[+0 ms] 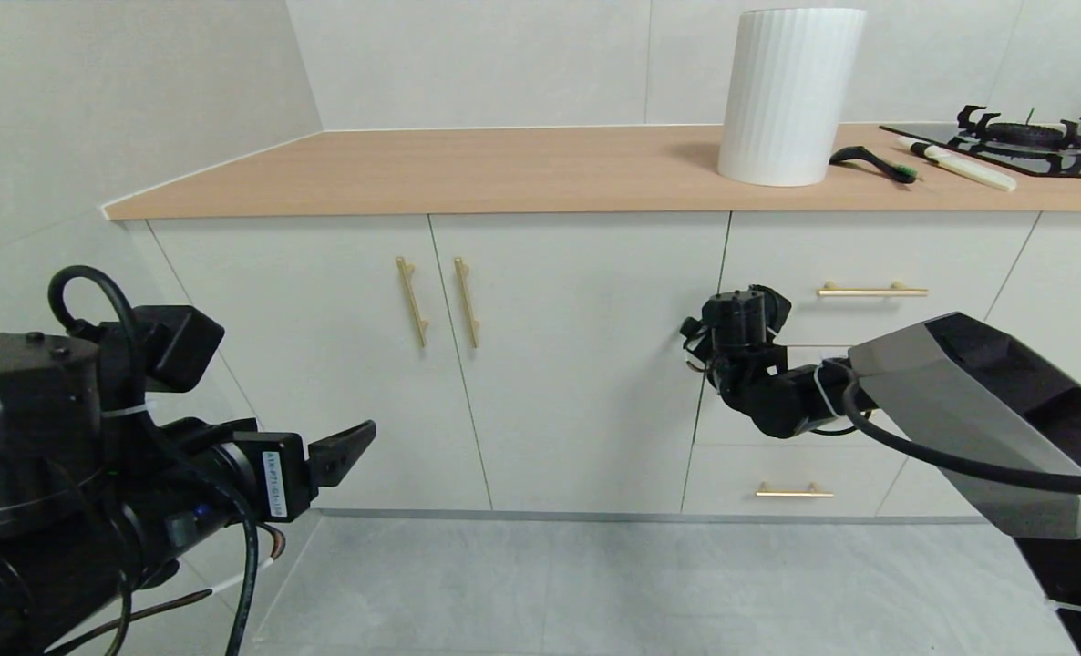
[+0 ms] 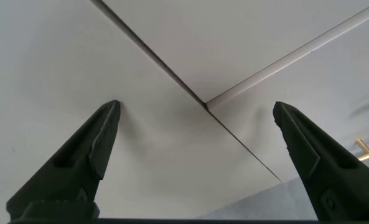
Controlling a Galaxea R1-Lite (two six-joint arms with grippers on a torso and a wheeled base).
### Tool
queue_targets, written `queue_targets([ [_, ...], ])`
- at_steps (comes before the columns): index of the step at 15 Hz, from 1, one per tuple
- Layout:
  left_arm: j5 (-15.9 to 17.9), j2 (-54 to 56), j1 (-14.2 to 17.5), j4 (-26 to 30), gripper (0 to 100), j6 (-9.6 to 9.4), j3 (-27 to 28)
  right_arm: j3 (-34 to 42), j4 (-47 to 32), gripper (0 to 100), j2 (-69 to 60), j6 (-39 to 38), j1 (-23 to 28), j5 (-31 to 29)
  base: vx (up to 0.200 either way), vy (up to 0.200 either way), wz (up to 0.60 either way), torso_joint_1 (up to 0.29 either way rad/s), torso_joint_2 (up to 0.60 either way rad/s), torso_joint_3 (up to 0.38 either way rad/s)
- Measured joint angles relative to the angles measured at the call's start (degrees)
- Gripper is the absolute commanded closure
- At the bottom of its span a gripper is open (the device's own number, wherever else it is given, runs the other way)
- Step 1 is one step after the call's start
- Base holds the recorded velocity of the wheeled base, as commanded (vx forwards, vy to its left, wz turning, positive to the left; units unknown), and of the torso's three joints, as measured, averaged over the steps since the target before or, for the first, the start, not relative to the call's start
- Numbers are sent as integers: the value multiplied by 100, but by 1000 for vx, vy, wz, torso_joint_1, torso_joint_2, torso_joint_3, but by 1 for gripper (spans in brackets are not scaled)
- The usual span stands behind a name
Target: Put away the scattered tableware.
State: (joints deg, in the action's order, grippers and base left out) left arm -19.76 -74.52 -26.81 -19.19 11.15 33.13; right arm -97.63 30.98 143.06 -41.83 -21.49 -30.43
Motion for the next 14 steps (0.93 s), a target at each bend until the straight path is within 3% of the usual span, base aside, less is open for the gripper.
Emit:
queue_targets([
  [6,2,-6,0,0,0,0,-6,122,11,0,-111,15,-41,-85,0,0,0,0,0,0],
  [9,2,29,0,1,0,-21,-6,675,33,0,-612,107,-163,-77,0,0,0,0,0,0],
  [14,-33,479,57,9,0,-503,-73,2502,419,0,-2413,808,-413,-83,0,0,0,0,0,0],
])
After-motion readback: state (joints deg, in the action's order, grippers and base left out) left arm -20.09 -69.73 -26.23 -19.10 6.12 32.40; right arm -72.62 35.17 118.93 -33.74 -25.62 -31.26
